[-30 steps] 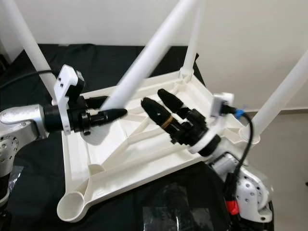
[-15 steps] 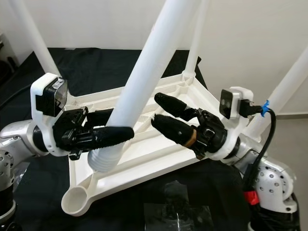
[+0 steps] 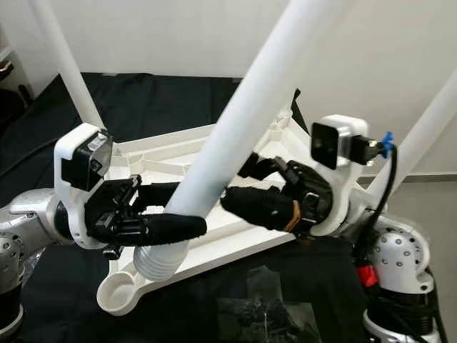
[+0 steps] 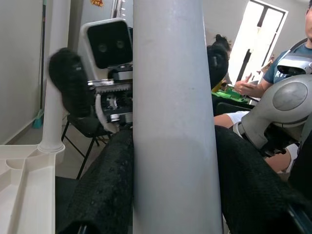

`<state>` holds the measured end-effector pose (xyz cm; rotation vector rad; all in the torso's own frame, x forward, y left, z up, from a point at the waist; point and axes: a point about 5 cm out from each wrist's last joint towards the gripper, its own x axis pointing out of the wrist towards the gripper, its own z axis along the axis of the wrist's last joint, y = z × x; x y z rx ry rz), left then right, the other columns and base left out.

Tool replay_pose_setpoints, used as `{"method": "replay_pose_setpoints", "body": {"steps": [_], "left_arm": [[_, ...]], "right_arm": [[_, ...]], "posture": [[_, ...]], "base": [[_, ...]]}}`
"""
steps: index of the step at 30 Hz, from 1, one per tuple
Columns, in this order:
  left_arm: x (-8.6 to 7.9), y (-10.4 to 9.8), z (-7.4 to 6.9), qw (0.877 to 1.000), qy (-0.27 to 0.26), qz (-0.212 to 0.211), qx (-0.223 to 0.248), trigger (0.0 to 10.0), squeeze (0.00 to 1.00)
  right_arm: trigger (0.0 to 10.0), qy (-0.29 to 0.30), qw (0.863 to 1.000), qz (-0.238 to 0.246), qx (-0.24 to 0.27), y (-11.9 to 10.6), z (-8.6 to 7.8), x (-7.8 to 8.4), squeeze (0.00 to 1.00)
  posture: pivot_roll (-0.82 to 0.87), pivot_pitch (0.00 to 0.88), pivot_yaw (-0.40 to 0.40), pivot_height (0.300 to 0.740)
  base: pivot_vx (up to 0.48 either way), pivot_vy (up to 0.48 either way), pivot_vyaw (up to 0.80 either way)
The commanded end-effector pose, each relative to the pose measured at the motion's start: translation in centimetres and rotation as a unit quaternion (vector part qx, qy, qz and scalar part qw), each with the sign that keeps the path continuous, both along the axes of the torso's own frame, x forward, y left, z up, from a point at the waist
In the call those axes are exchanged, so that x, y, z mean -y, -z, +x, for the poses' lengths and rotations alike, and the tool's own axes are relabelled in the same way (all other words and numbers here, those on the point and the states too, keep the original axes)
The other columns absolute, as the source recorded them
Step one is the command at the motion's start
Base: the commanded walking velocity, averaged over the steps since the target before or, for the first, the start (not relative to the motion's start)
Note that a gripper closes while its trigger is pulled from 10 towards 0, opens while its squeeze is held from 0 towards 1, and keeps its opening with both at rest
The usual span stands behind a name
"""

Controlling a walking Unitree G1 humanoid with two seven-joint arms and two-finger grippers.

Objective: Building children table

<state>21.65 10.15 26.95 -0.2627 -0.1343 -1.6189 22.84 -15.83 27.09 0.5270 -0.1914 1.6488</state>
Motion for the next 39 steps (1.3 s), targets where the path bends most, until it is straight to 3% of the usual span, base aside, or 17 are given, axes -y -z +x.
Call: {"method": "replay_pose_setpoints", "body": {"steps": [1,11,22,23,24,25,27,39], "left_arm": [[0.2,0.0,-0.4,1.000,0.013,0.009,0.003,10.0,0.00],[1.4,0.5,-1.0,0.999,0.034,0.028,0.001,10.0,0.00],[1.7,0.6,-1.0,0.999,0.032,0.037,0.003,10.0,0.00],[1.7,0.6,-1.0,0.999,0.032,0.039,0.003,10.0,0.00],[1.7,0.7,-1.0,0.999,0.030,0.041,0.004,10.0,0.00],[1.8,0.7,-1.0,0.999,0.029,0.042,0.004,10.0,0.00],[1.8,0.7,-1.0,0.999,0.028,0.044,0.004,10.0,0.00],[1.9,1.1,-0.6,0.998,0.013,0.065,0.007,10.0,0.00]], "right_arm": [[10.0,-0.006,1.000,-0.005,0.005,0.0,0.1,-0.6,0.00],[10.0,-0.054,0.999,0.002,0.009,-0.4,0.4,-3.8,0.00],[10.0,-0.068,0.998,0.007,0.011,-0.6,0.2,-4.7,0.00],[7.5,-0.071,0.997,0.008,0.009,-0.6,0.1,-4.8,0.00],[2.6,-0.070,0.997,0.008,0.008,-0.5,0.1,-4.9,0.00],[0.4,-0.068,0.998,0.008,0.008,-0.5,0.1,-4.9,0.00],[0.0,-0.063,0.998,0.007,0.008,-0.5,0.2,-4.9,0.00],[0.0,-0.054,0.998,-0.009,0.013,-0.6,0.1,-4.9,0.00]], "posture": [[-0.03,0.056,-0.027,0.740],[-0.03,0.064,-0.034,0.740],[-0.03,0.070,-0.038,0.740],[-0.03,0.070,-0.038,0.740],[-0.03,0.072,-0.037,0.740],[-0.03,0.072,-0.037,0.740],[-0.03,0.073,-0.034,0.740],[-0.04,0.077,-0.033,0.740]], "base": [[0.000,0.000,0.00],[0.000,0.000,0.00],[0.000,0.000,0.00],[0.000,0.000,0.00],[0.000,0.000,0.00],[0.000,0.000,0.00],[0.000,0.000,0.00],[0.000,0.000,0.00]]}}
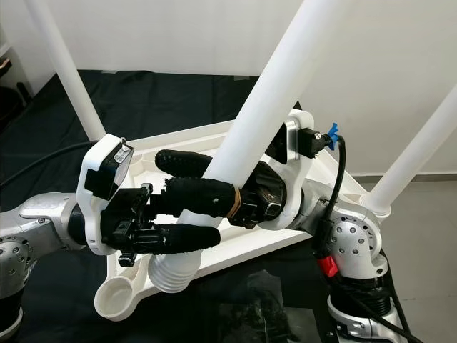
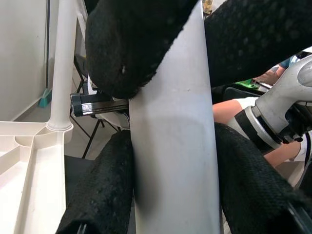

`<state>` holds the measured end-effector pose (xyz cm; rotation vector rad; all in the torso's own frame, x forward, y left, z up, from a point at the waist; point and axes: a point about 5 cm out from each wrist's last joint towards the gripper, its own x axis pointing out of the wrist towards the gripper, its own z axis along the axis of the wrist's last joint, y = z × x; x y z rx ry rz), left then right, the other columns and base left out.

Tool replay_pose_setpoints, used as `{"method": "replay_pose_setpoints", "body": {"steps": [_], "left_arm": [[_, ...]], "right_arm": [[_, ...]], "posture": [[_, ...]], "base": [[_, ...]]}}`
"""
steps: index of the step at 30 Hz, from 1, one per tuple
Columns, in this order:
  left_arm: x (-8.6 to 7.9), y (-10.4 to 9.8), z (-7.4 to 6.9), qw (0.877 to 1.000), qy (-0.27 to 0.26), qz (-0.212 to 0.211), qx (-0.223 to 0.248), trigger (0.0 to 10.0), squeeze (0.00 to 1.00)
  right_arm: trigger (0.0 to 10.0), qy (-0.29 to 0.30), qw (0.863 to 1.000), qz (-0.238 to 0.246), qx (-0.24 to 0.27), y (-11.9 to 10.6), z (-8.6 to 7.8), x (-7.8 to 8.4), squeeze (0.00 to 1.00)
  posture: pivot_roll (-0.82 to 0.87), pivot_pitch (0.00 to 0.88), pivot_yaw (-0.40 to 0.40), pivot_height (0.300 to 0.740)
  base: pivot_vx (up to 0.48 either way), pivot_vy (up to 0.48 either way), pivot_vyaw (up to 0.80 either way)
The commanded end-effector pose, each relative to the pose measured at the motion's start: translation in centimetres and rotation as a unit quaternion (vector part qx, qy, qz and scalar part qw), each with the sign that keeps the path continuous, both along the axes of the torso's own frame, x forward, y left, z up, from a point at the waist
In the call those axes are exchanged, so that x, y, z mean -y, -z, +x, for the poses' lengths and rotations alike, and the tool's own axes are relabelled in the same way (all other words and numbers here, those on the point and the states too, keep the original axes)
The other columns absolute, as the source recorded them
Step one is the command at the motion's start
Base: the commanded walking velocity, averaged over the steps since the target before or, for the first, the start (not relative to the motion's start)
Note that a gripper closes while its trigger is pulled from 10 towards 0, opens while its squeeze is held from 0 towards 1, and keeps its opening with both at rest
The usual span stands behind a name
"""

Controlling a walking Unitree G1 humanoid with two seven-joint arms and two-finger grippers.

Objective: Building children table

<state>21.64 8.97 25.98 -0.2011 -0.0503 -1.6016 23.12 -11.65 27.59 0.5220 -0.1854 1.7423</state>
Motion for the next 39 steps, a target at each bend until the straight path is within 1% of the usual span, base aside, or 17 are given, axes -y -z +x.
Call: {"method": "replay_pose_setpoints", "body": {"steps": [1,11,12,20,25,28,29,30,31,32,33,34,35,36,37,38,39], "left_arm": [[0.7,0.1,-0.6,1.000,0.022,0.019,0.013,10.0,0.00],[0.5,0.4,0.4,0.999,-0.025,0.036,0.026,10.0,0.00],[0.4,0.2,1.0,0.998,-0.053,0.027,0.024,10.0,1.00],[-1.4,-0.6,3.0,0.989,-0.143,0.010,0.028,10.0,1.00],[-5.1,-0.6,4.0,0.973,-0.224,0.034,0.039,10.0,1.00],[-6.2,-0.6,4.1,0.967,-0.247,0.037,0.038,10.0,1.00],[-7.6,-0.5,4.2,0.958,-0.280,0.040,0.035,10.0,1.00],[-7.6,-0.5,4.2,0.958,-0.280,0.040,0.035,10.0,1.00],[-9.5,0.1,4.7,0.935,-0.350,0.045,0.027,10.0,1.00],[-9.5,0.1,4.7,0.935,-0.350,0.045,0.027,10.0,1.00],[-11.0,0.9,5.2,0.907,-0.417,0.055,0.017,10.0,1.00],[-11.0,0.9,5.2,0.907,-0.417,0.055,0.017,10.0,1.00],[-12.0,2.4,5.5,0.870,-0.489,0.061,0.000,10.0,0.00],[-12.1,4.3,5.5,0.836,-0.542,0.076,-0.021,10.0,0.00],[-12.1,4.3,5.5,0.836,-0.542,0.076,-0.021,10.0,0.00],[-11.4,5.8,5.2,0.819,-0.567,0.082,-0.038,10.0,0.00],[-10.6,6.7,4.8,0.812,-0.576,0.084,-0.048,10.0,0.00]], "right_arm": [[0.0,-0.010,1.000,-0.008,0.002,-0.1,-0.2,-0.7,0.00],[0.0,0.006,0.999,-0.041,0.005,0.3,0.0,-1.0,0.00],[0.0,0.015,0.999,-0.043,0.005,0.4,0.1,-1.0,0.00],[0.0,0.109,0.992,-0.059,0.006,0.7,1.9,-1.1,0.00],[0.0,0.226,0.971,-0.081,0.008,1.0,4.1,-0.1,0.00],[0.0,0.259,0.962,-0.087,0.008,1.1,4.6,0.5,0.00],[0.0,0.294,0.951,-0.094,0.006,1.2,5.1,1.3,0.00],[0.0,0.294,0.951,-0.094,0.006,1.2,5.1,1.3,0.00],[0.0,0.340,0.935,-0.103,0.003,1.4,5.7,2.2,0.00],[0.0,0.340,0.935,-0.103,0.003,1.4,5.7,2.2,0.00],[0.0,0.371,0.922,-0.109,-0.003,1.7,6.0,2.9,0.00],[0.0,0.371,0.922,-0.109,-0.003,1.7,6.0,2.9,0.00],[0.2,0.389,0.912,-0.127,0.001,2.1,5.8,3.3,0.00],[10.0,0.396,0.907,-0.143,0.010,2.4,5.5,3.3,0.00],[10.0,0.396,0.907,-0.143,0.010,2.4,5.5,3.3,0.00],[10.0,0.397,0.904,-0.155,0.020,2.5,5.2,3.1,0.00],[10.0,0.398,0.903,-0.163,0.027,2.6,5.0,3.0,0.00]], "posture": [[-0.04,0.077,-0.033,0.740],[-0.04,0.077,-0.035,0.740],[-0.04,0.078,-0.033,0.740],[-0.04,0.076,-0.030,0.740],[-0.04,0.078,-0.027,0.740],[-0.04,0.078,-0.027,0.740],[-0.04,0.080,-0.022,0.740],[-0.04,0.080,-0.022,0.740],[-0.04,0.079,-0.021,0.740],[-0.04,0.079,-0.021,0.740],[-0.04,0.079,-0.020,0.740],[-0.04,0.079,-0.020,0.740],[-0.04,0.079,-0.020,0.740],[-0.04,0.073,-0.019,0.740],[-0.04,0.073,-0.019,0.740],[-0.04,0.073,-0.020,0.740],[-0.04,0.070,-0.023,0.740]], "base": [[0.000,0.000,0.00],[0.000,0.000,0.00],[0.000,0.000,0.00],[0.000,0.000,0.00],[0.000,0.000,0.00],[0.000,0.000,0.00],[0.000,0.000,0.00],[0.000,0.000,0.00],[0.000,0.000,0.00],[0.000,0.000,0.00],[0.000,0.000,0.00],[0.000,0.000,0.00],[0.000,0.000,0.00],[0.000,0.000,0.00],[0.000,0.000,0.00],[0.000,0.000,0.00],[0.000,0.000,0.00]]}}
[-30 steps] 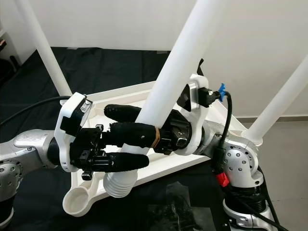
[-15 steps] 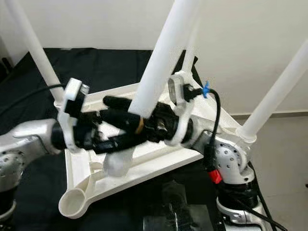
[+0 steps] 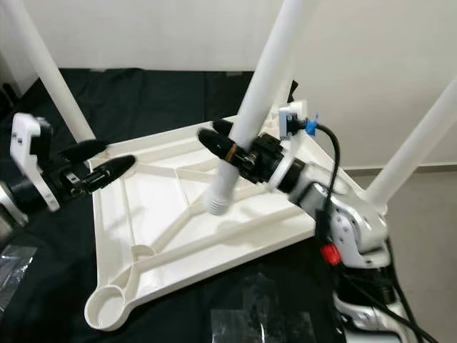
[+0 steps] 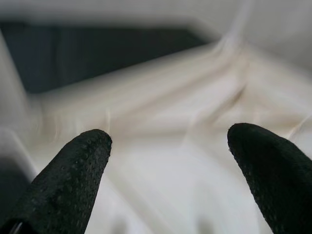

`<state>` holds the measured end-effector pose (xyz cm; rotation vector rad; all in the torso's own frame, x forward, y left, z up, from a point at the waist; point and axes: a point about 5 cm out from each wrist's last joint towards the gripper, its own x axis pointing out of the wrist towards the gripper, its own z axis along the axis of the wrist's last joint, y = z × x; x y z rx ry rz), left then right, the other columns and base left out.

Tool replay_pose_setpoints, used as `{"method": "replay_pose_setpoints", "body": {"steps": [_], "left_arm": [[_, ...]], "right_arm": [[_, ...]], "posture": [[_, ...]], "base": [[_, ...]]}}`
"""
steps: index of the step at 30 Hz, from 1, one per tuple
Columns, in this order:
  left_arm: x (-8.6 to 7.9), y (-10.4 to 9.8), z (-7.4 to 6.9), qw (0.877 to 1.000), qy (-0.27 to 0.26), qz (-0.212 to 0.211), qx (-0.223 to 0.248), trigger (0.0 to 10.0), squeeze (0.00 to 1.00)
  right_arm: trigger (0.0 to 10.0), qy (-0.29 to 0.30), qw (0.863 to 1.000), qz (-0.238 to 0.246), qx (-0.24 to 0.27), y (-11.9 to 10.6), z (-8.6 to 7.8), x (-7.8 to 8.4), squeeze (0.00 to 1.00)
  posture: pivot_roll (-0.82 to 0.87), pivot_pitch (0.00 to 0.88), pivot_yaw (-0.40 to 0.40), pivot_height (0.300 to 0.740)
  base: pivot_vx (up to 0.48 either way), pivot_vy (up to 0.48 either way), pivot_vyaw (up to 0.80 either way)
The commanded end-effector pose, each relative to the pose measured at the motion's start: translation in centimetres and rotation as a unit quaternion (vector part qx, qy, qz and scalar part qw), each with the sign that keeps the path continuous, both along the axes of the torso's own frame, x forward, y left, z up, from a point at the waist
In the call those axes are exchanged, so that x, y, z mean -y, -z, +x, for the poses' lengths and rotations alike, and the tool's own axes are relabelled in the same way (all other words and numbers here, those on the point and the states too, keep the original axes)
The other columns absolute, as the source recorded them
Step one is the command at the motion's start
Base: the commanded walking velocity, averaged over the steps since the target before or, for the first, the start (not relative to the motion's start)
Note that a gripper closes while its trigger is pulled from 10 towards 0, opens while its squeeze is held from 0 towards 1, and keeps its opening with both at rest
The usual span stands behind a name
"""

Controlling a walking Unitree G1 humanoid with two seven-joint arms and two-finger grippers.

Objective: Building children table

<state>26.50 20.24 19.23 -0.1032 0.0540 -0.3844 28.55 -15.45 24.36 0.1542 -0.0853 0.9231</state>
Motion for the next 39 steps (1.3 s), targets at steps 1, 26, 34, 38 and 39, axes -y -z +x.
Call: {"method": "replay_pose_setpoints", "body": {"steps": [1,26,34,38,39], "left_arm": [[0.7,0.0,0.0,1.000,-0.010,0.015,0.006,10.0,0.00],[7.6,1.2,-0.2,0.999,0.022,-0.012,0.032,10.0,0.00],[8.0,1.8,-0.5,0.999,0.027,0.006,0.029,10.0,0.00],[7.9,2.3,-0.7,0.999,0.030,0.012,0.022,10.0,0.00],[7.8,2.4,-0.8,0.999,0.031,0.013,0.021,10.0,0.00]], "right_arm": [[10.0,-0.012,1.000,-0.013,0.024,-0.6,-0.5,-0.8,0.00],[10.0,0.068,0.997,-0.038,0.026,0.0,-0.9,-2.6,0.00],[10.0,0.076,0.996,-0.043,0.016,0.3,-0.9,-2.6,0.00],[10.0,0.082,0.995,-0.047,0.012,0.4,-0.7,-2.5,0.00],[10.0,0.083,0.995,-0.051,0.010,0.5,-0.7,-2.5,0.00]], "posture": [[-0.04,0.070,-0.023,0.740],[-0.06,0.076,-0.017,0.740],[-0.06,0.079,-0.015,0.740],[-0.06,0.082,-0.013,0.740],[-0.06,0.084,-0.012,0.740]], "base": [[0.000,0.000,0.00],[0.000,0.422,0.00],[0.000,0.240,-0.10],[0.000,0.000,-0.80],[0.000,0.000,-0.80]]}}
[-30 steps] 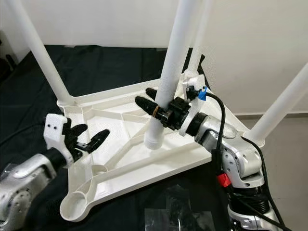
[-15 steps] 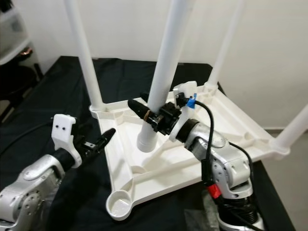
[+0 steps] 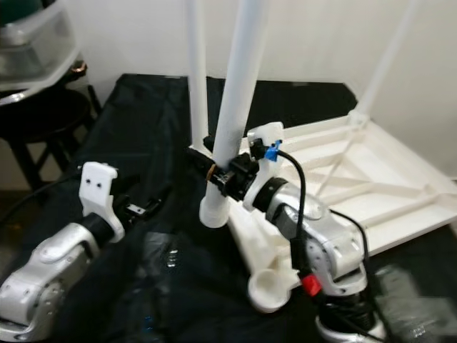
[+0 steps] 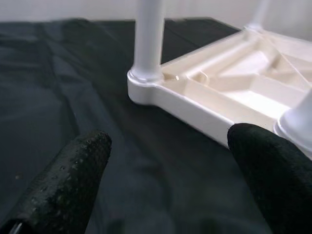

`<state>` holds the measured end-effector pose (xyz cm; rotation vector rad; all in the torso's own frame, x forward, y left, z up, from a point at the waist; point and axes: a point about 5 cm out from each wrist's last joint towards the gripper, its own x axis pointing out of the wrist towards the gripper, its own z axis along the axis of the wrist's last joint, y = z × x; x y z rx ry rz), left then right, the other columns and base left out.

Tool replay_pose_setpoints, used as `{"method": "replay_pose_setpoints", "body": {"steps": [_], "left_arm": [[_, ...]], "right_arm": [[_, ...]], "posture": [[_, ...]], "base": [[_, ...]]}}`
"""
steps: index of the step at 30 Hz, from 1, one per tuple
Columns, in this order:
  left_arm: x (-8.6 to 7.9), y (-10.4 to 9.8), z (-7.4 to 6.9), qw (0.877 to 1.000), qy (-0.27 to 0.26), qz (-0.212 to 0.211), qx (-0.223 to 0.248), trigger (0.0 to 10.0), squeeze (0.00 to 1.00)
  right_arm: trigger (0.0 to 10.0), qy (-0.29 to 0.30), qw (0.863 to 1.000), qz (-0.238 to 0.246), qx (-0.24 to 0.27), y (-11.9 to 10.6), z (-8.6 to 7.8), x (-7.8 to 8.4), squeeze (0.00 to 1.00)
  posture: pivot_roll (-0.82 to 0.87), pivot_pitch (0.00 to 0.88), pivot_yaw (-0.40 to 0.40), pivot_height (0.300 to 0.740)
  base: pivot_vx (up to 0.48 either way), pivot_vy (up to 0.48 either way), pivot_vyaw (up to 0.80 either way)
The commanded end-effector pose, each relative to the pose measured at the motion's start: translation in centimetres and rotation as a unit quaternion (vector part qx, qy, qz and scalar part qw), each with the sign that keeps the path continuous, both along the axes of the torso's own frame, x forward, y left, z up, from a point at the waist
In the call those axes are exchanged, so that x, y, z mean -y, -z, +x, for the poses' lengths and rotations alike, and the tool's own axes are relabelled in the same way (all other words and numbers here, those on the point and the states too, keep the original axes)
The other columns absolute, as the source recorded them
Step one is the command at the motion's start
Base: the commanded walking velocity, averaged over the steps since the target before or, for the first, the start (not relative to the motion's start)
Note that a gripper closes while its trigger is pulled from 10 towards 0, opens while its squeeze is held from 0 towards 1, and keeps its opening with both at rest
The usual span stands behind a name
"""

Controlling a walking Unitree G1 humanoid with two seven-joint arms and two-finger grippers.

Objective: Building children table

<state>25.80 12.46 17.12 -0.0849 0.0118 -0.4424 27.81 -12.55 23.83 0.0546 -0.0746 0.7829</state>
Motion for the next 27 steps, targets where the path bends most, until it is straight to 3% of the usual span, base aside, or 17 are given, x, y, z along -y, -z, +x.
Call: {"method": "replay_pose_setpoints", "body": {"steps": [1,6,9,16,27], "left_arm": [[0.0,0.3,-0.1,1.000,0.003,0.010,-0.002,10.0,0.00],[-0.4,0.7,-0.2,1.000,-0.003,0.020,-0.004,10.0,0.00],[-1.6,2.1,-0.5,0.998,-0.034,0.054,-0.013,10.0,0.00],[-2.3,2.9,-0.7,0.995,-0.071,0.067,-0.010,10.0,0.00],[-2.9,2.6,-1.1,0.991,-0.117,0.068,0.018,10.0,0.00]], "right_arm": [[10.0,0.011,1.000,-0.006,-0.001,-0.1,0.0,0.4,0.00],[10.0,0.006,1.000,-0.013,-0.003,0.0,-0.1,0.3,0.00],[10.0,-0.030,0.999,-0.037,-0.007,0.5,-1.2,-0.1,0.00],[10.0,-0.039,0.998,-0.040,-0.008,0.7,-1.7,-0.3,0.00],[10.0,-0.060,0.997,-0.038,0.003,0.6,-2.2,-0.6,0.00]], "posture": [[-0.06,0.084,-0.012,0.740],[-0.05,0.092,-0.008,0.740],[-0.06,0.105,-0.005,0.740],[-0.06,0.114,-0.004,0.740],[-0.06,0.131,-0.003,0.740]], "base": [[0.000,0.000,-0.80],[0.000,0.000,-0.80],[0.000,0.000,-0.80],[0.000,0.000,-0.80],[0.000,0.000,-0.80]]}}
